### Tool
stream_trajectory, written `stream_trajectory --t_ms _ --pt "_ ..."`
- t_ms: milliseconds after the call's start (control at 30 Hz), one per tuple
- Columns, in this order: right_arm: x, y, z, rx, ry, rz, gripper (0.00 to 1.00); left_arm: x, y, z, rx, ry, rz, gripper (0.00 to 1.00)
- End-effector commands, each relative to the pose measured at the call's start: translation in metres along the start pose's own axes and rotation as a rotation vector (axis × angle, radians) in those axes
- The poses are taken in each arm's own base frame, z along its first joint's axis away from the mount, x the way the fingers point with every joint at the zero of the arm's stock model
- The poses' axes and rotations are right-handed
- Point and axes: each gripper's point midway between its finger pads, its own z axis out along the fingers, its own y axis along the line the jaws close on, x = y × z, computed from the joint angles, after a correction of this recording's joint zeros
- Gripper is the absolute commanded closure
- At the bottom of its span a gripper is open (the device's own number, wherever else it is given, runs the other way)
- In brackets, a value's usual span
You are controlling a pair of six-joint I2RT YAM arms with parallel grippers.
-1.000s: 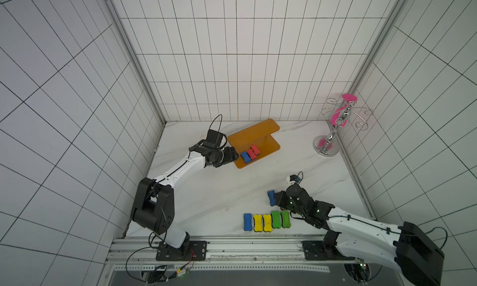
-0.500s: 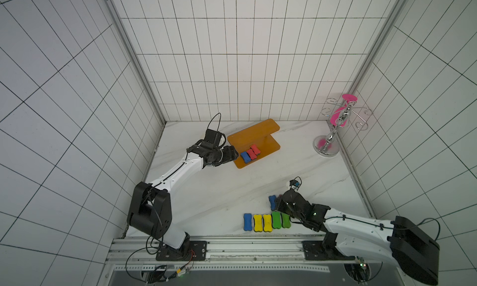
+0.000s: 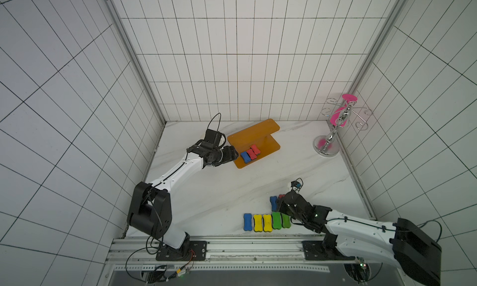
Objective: Remove the whiteboard erasers from the shelf
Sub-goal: Place the whiteboard eraser at the center of the board.
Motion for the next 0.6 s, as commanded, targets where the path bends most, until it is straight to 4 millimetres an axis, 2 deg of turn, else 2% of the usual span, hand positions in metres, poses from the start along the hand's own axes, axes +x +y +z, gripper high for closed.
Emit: stream_trajectory --t_ms 0,300,567 --pt "0.010 -0.021 0.002 0.076 0.025 -0.026 0.90 -0.005 -0.003 -0.008 0.009 -0.035 0.025 0.22" --pt "0.008 -0.020 0.000 0.076 0.023 -0.036 0.79 -0.005 -0.004 -0.009 0.011 -0.039 0.024 0.22" --pt "0.000 0.009 -0.007 -0.002 0.026 -0.103 0.75 -0.006 -0.005 -0.010 0.017 -0.042 0.024 0.22"
